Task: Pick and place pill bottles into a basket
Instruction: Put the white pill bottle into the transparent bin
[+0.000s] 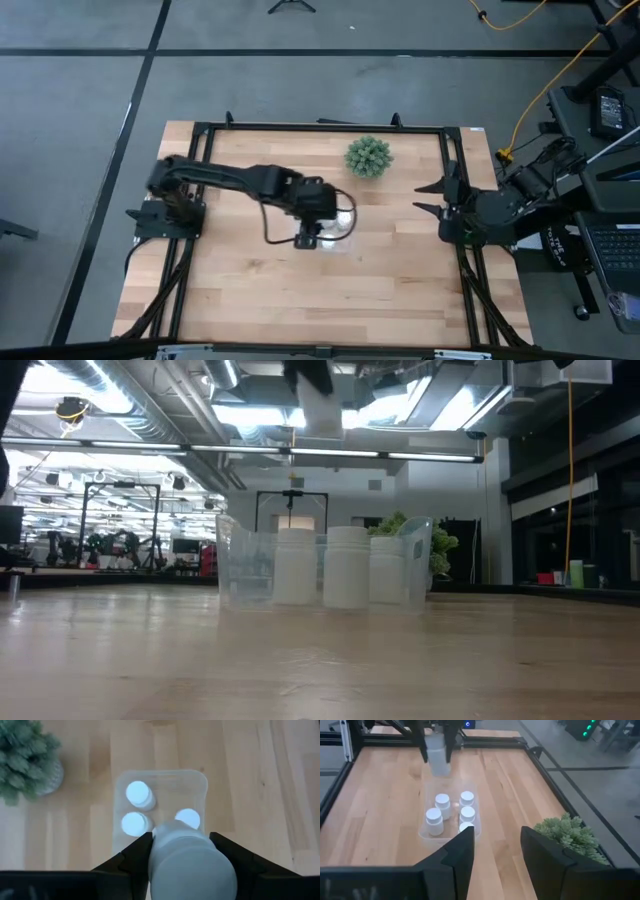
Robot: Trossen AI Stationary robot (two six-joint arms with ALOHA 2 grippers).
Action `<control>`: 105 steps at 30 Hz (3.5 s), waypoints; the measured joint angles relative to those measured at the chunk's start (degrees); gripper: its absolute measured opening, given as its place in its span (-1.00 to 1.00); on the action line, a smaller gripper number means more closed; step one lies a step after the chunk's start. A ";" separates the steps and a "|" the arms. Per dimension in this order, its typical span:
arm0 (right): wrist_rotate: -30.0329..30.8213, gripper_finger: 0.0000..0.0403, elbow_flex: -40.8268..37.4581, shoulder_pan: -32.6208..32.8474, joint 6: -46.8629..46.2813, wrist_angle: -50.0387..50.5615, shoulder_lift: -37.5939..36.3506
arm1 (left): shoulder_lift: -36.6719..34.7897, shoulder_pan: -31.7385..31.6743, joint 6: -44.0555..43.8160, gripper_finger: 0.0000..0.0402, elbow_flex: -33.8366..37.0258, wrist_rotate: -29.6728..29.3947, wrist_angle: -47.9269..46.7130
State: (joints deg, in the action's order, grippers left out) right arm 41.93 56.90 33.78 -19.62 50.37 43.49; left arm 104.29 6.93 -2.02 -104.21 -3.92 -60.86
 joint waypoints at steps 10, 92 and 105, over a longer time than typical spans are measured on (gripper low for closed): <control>0.35 -0.19 0.00 -0.32 5.25 -6.54 -0.99 | -20.40 1.18 -11.44 -0.16 36.92 -1.71 29.49; 0.00 -0.19 -0.04 -5.42 3.35 -10.41 1.67 | -6.73 -5.63 -4.12 -0.16 49.03 15.59 43.42; -0.07 -0.19 -0.04 -5.42 3.52 -10.42 1.78 | -6.86 -5.61 -7.49 0.32 48.26 16.74 39.43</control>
State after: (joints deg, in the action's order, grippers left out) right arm 41.87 56.86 28.36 -16.10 39.95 45.28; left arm 97.43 1.32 -9.50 -55.95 12.82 -21.42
